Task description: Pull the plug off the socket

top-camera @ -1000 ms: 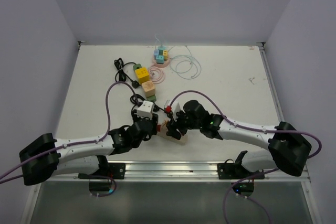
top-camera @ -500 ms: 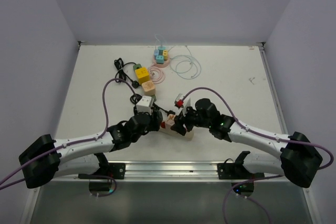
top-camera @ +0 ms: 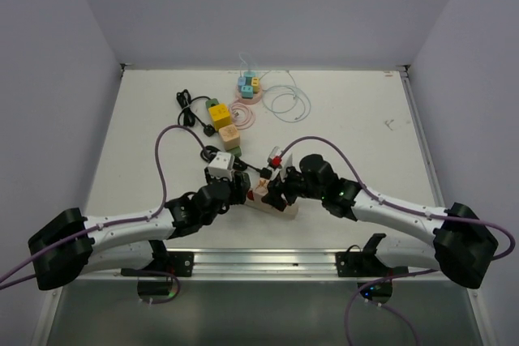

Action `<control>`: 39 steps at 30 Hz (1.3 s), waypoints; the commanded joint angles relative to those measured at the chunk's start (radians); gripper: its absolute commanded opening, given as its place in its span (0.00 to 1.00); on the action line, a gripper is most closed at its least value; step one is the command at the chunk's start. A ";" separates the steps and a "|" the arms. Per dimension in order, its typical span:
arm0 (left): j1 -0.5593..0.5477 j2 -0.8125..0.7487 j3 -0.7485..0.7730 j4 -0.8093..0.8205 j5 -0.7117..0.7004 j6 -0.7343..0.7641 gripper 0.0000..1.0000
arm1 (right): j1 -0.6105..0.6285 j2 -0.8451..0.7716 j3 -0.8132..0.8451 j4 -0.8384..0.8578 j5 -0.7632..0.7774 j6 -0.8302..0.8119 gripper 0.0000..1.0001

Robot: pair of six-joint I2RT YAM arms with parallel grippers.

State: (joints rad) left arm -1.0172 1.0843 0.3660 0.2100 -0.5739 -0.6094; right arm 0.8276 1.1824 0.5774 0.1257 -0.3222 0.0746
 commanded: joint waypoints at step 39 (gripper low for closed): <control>0.032 0.199 0.088 -0.009 0.051 0.013 0.00 | 0.471 0.055 0.151 -0.115 0.724 -0.220 0.07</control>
State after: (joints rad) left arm -0.9977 1.2118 0.3981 0.3111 -0.5056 -0.5301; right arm 1.1973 1.2079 0.6357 -0.0475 0.3008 -0.0731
